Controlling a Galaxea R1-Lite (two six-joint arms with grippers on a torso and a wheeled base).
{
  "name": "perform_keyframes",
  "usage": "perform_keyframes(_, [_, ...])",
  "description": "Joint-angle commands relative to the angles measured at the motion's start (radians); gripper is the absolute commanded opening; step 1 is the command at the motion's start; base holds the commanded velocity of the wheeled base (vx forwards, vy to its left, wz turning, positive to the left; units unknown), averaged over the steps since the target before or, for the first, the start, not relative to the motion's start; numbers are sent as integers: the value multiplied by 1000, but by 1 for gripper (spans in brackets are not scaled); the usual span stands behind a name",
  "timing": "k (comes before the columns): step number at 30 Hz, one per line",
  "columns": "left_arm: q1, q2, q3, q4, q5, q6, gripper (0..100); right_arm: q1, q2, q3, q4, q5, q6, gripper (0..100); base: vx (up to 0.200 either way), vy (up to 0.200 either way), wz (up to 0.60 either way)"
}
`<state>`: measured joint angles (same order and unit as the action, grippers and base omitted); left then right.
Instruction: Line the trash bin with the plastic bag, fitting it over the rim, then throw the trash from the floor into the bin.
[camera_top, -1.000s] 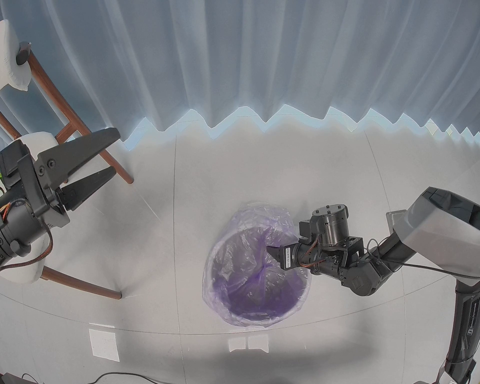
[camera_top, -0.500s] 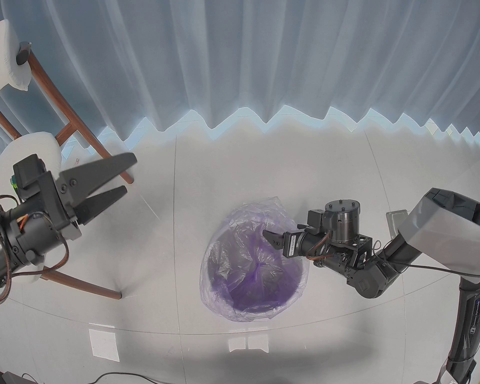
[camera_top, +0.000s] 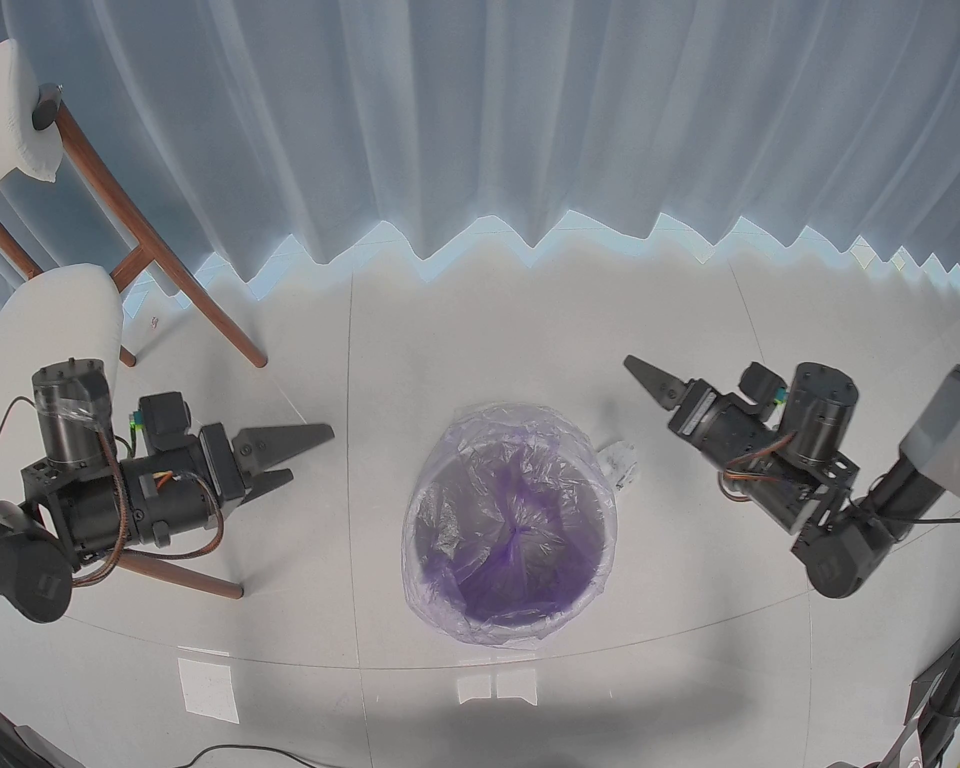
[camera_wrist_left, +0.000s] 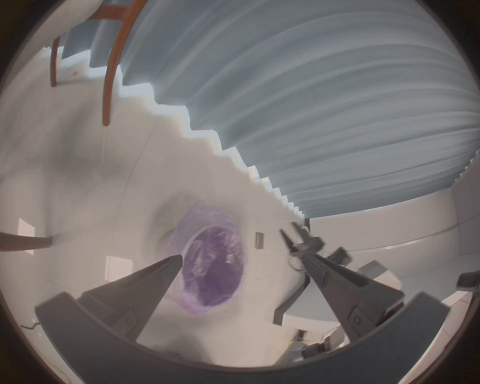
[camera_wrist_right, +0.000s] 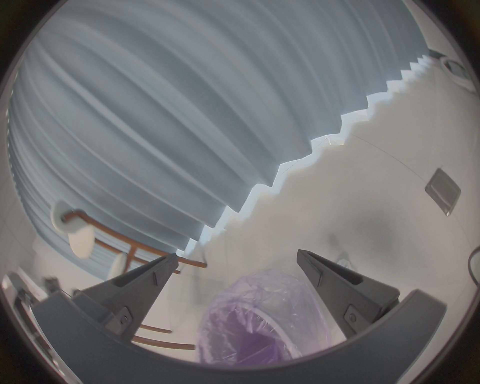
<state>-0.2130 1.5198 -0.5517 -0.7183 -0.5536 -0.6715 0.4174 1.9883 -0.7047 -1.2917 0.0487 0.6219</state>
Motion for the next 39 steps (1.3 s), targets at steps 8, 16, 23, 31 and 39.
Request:
perform_keyframes(8, [81, 471, 76, -39, -45, 392, 100, -166, -359, 479, -115, 95, 191, 100, 0, 0, 0])
perform_keyframes(16, [69, 703, 111, -389, -19, 397, 100, -180, -355, 524, -267, 111, 236, 100, 0, 0, 0])
perform_keyframes(23, [66, 899, 85, -711, -14, 388, 100, -178, -364, 527, -271, 129, 236, 100, 0, 0, 0])
perform_keyframes(31, [49, 950, -24, -714, -15, 386, 100, -178, -375, 525, -273, 129, 234, 100, 0, 0, 0])
perform_keyframes(39, [-8, 962, -171, -590, 34, 380, 100, -178, -394, 525, -273, 132, 236, 100, 0, 0, 0])
